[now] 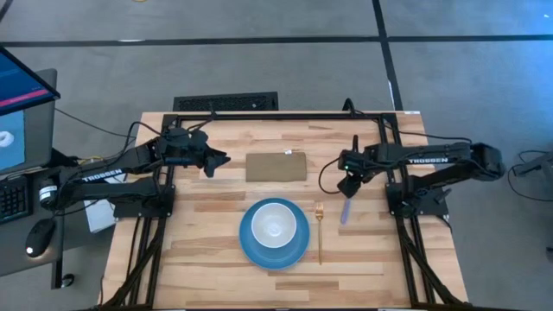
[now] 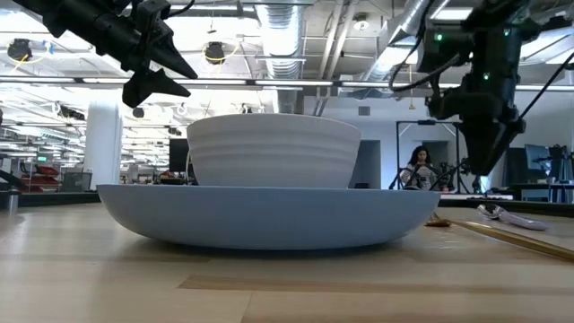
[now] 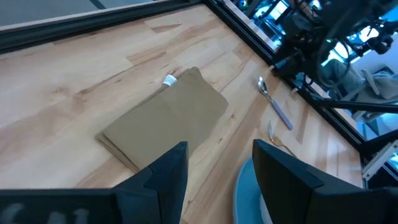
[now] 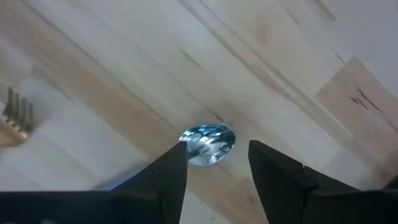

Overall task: Set table place
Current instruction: Put the violet spoon into the bowl, then return to Home Position

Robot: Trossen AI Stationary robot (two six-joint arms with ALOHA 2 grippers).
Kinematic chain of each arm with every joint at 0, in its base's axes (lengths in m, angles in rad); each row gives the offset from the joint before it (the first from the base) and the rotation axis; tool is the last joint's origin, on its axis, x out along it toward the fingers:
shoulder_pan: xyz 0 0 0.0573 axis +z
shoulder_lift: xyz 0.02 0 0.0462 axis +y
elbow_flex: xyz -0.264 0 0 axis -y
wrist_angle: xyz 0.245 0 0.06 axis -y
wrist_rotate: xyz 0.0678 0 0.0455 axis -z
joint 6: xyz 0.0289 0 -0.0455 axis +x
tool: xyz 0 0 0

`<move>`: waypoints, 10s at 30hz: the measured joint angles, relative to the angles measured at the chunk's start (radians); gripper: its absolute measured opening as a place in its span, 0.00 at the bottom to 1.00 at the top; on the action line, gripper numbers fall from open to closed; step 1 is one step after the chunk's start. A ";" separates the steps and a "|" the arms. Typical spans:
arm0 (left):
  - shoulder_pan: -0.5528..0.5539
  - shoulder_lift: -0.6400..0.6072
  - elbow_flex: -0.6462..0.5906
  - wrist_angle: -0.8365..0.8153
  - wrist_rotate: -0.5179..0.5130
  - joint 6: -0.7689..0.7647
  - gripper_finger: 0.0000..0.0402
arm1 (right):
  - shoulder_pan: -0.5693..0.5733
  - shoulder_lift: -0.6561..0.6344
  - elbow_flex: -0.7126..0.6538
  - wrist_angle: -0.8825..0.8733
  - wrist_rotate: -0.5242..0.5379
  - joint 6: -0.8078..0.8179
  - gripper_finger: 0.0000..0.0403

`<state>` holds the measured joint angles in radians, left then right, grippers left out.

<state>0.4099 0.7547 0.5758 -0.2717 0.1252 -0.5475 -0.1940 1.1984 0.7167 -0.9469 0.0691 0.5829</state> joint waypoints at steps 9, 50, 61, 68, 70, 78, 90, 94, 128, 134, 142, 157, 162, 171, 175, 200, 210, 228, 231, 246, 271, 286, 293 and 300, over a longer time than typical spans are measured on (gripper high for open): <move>0.000 0.000 0.000 0.000 0.019 -0.038 0.42 | -0.096 0.000 -0.053 0.045 -0.065 -0.143 0.44; 0.000 0.000 0.000 -0.002 0.025 -0.131 0.42 | -0.137 0.138 -0.116 0.176 -0.136 -0.225 0.40; 0.000 0.000 0.000 -0.008 0.026 -0.131 0.42 | -0.162 0.234 -0.110 0.216 -0.202 -0.266 0.24; 0.000 0.000 0.000 -0.009 0.026 -0.131 0.42 | -0.195 0.194 -0.114 0.240 -0.296 -0.284 0.05; 0.000 0.000 0.000 -0.008 0.025 -0.131 0.42 | -0.201 0.182 -0.116 0.234 -0.296 -0.267 0.05; 0.000 0.000 0.000 -0.008 0.025 -0.122 0.42 | -0.203 0.168 -0.118 0.226 -0.299 -0.243 0.05; 0.000 0.000 0.000 -0.008 0.018 -0.120 0.42 | -0.197 0.160 0.007 0.221 -0.454 -0.239 0.05; 0.000 0.000 0.000 -0.008 0.018 -0.120 0.42 | -0.161 0.155 0.122 0.223 -0.524 -0.224 0.05; 0.000 0.000 0.000 -0.141 0.018 -0.115 0.42 | 0.181 0.884 0.920 0.223 -0.783 -0.251 0.05; 0.000 0.000 0.000 -0.142 0.024 -0.091 0.42 | 0.202 0.942 0.928 0.219 -0.700 -0.242 0.05; 0.000 0.000 0.000 -0.142 0.028 -0.085 0.42 | 0.223 0.951 0.928 0.219 -0.633 -0.242 0.13; 0.000 0.000 0.000 -0.142 0.030 -0.062 0.42 | 0.206 0.941 0.994 0.118 -0.622 -0.237 0.15; 0.000 0.000 0.000 -0.140 0.027 -0.034 0.42 | 0.181 0.940 1.183 -0.090 -0.601 -0.311 0.15; 0.000 -0.030 0.000 -0.099 0.021 -0.026 0.42 | 0.117 0.676 1.272 -0.124 -0.259 -0.386 0.15; 0.000 -0.071 0.000 -0.029 -0.055 0.057 0.42 | 0.123 0.460 1.199 -0.039 0.274 -0.408 0.15; 0.000 -0.323 0.000 -0.035 -0.613 0.432 0.42 | 0.056 -0.838 -0.195 0.507 1.201 -0.374 0.15; 0.000 -0.511 -0.156 0.050 -0.621 0.448 0.42 | 0.056 -1.146 -0.379 0.559 1.116 -0.417 0.15; 0.000 -0.753 -0.389 0.062 -0.601 0.385 0.42 | 0.056 -1.196 -0.607 0.728 1.028 -0.383 0.15; 0.000 -0.751 -0.417 0.064 -0.601 0.359 0.42 | 0.056 -1.195 -0.634 0.726 1.028 -0.338 0.15; 0.000 -0.750 -0.509 0.171 -0.618 0.338 0.42 | 0.033 -1.193 -0.634 0.728 1.032 -0.346 0.15; 0.000 -0.740 -0.507 0.151 -0.629 0.342 0.42 | 0.022 -1.193 -0.634 0.727 1.031 -0.346 0.15; 0.000 -0.740 -0.507 0.151 -0.630 0.342 0.42 | 0.022 -1.193 -0.634 0.726 1.031 -0.346 0.15; 0.000 -0.740 -0.507 0.151 -0.630 0.342 0.42 | 0.022 -1.193 -0.634 0.726 1.031 -0.346 0.15; 0.000 -0.740 -0.508 0.151 -0.630 0.342 0.42 | 0.022 -1.193 -0.634 0.726 1.031 -0.346 0.15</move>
<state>0.4103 0.0150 0.0681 -0.1211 -0.5045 -0.2058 -0.1719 0.0055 0.0826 -0.2208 1.1000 0.2367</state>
